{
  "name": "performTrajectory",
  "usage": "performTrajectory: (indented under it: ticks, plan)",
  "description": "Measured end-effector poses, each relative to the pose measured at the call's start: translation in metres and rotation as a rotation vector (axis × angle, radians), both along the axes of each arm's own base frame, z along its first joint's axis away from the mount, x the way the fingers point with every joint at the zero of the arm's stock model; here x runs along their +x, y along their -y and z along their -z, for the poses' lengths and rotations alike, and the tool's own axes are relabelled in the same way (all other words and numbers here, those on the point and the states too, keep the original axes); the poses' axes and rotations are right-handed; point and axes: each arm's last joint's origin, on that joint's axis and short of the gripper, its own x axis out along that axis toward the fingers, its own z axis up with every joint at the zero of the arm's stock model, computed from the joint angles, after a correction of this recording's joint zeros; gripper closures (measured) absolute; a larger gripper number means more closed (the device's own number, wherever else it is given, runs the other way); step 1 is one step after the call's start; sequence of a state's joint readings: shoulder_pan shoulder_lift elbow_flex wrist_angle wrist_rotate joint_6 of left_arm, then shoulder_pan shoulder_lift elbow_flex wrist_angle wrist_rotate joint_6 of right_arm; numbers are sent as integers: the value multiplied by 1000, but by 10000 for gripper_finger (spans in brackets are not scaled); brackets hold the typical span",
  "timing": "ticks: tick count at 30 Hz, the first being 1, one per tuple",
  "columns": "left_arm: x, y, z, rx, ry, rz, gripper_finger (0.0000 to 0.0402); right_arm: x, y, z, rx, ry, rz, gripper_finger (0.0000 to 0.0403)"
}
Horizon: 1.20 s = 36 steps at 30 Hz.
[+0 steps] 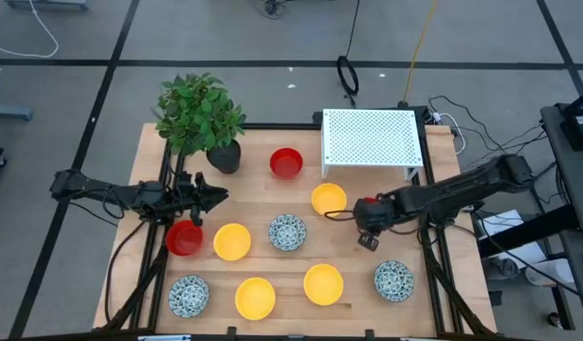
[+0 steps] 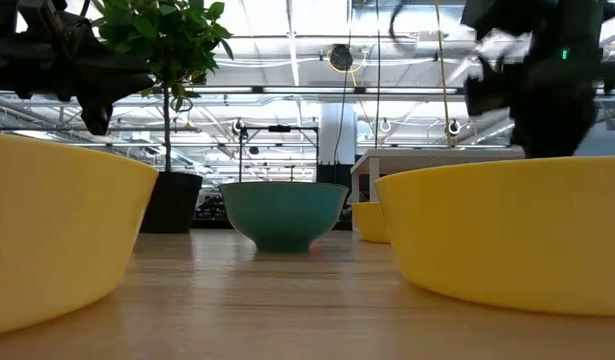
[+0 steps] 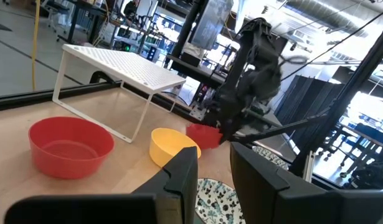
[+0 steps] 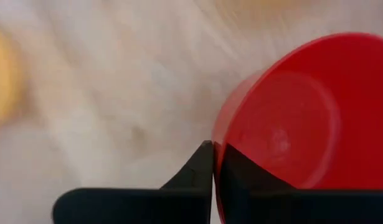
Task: Pick & Place Mini bowls
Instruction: Put the red bowl on the shelf
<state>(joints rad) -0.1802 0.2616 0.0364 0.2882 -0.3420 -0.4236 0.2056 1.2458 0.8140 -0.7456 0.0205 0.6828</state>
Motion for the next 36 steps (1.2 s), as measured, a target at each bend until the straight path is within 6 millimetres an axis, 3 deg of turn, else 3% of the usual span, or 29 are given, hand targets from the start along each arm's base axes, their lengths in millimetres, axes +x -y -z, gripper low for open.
performTrajectory:
  ticks: [6,10,16,22,27,36]
  plan:
    - [0,0,0,0,-1,0,304,6,-3,-62,-4,245,-118,401]
    - [0,0,0,0,0,0,304,10,-1,-102,-95,373,-185,402]
    - [0,0,0,0,-1,0,304,9,28,-138,-359,377,-152,402]
    - [0,0,0,0,0,0,304,-3,86,-147,-445,193,52,402]
    - [0,0,0,0,0,0,304,-18,130,-139,-439,58,257,402]
    - [0,0,0,0,0,0,304,-35,184,-126,-435,-89,410,403]
